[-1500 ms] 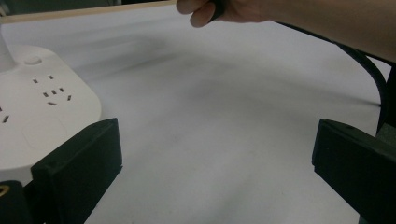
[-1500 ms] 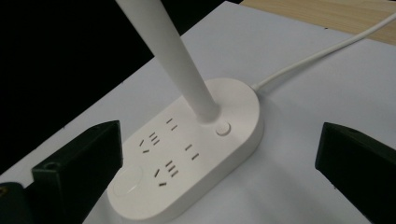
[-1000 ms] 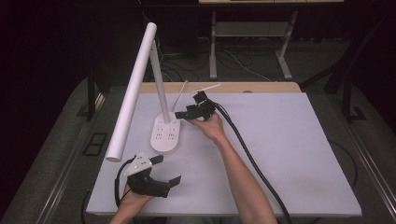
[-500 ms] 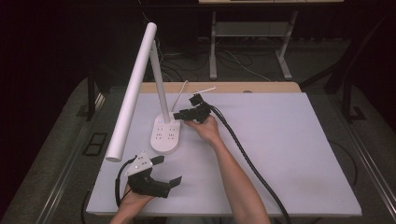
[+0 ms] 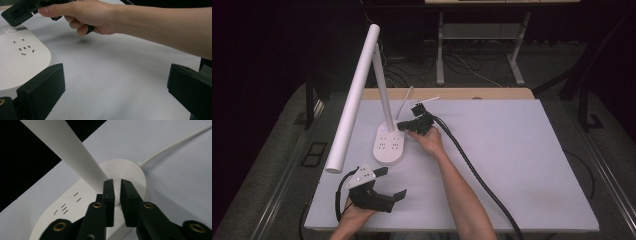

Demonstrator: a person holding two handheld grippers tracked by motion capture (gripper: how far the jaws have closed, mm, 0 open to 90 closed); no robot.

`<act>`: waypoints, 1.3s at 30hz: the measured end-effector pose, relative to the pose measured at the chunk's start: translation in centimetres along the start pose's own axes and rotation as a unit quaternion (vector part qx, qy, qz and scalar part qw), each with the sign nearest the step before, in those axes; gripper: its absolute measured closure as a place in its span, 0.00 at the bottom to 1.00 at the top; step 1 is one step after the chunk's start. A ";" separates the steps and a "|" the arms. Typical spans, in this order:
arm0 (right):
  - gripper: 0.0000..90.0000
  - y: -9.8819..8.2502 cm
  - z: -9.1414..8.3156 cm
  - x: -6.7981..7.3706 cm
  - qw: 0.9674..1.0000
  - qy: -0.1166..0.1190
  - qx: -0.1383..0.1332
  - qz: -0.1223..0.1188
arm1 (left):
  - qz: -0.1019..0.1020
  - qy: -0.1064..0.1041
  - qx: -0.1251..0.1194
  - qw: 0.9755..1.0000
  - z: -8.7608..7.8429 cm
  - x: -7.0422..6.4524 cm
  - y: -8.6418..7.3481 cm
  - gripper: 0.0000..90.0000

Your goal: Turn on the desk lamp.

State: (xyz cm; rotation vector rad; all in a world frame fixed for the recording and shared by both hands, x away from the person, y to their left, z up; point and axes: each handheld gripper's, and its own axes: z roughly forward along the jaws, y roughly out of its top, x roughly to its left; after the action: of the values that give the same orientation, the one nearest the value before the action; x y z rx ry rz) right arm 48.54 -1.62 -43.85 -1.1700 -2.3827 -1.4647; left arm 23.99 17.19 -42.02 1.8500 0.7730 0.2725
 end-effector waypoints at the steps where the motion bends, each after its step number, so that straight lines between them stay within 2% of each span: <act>1: 0.97 0.0 0.1 0.0 1.000 0.000 0.001 -0.001 | 0.000 0.000 0.001 1.000 -0.1 0.0 0.0 0.01; 6: 0.99 -0.1 0.5 0.0 1.000 0.000 -0.002 -0.002 | 0.001 0.001 0.000 1.000 -0.1 0.0 0.0 0.00; 9: 0.99 -0.1 0.6 0.2 1.000 -0.004 0.000 -0.013 | 0.002 0.002 0.000 1.000 0.0 0.0 0.0 0.00; 17: 1.00 -0.3 0.7 0.0 1.000 0.005 -0.005 -0.010 | 0.002 0.006 0.000 1.000 -0.1 -0.1 0.0 0.00; 28: 1.00 -0.4 0.7 0.3 1.000 -0.003 -0.006 -0.010 | 0.002 0.006 -0.001 1.000 -0.1 0.0 0.0 0.00; 33: 0.99 -0.3 0.4 -0.1 1.000 0.008 -0.001 0.008 | 0.002 0.004 -0.001 1.000 -0.1 0.1 0.0 0.00; 36: 0.99 -0.3 0.2 -0.2 1.000 0.005 0.003 0.007 | -0.001 0.006 -0.002 1.000 -0.2 0.2 0.0 0.00; 39: 0.99 0.0 -0.4 -0.1 1.000 0.002 0.003 -0.005 | -0.002 0.006 -0.003 1.000 -0.2 0.1 0.0 0.00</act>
State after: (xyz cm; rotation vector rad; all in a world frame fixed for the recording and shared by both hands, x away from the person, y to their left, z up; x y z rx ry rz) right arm 48.45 -1.99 -43.72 -1.1541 -2.3913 -1.4591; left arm 24.00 17.40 -41.92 1.8424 0.7828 0.2846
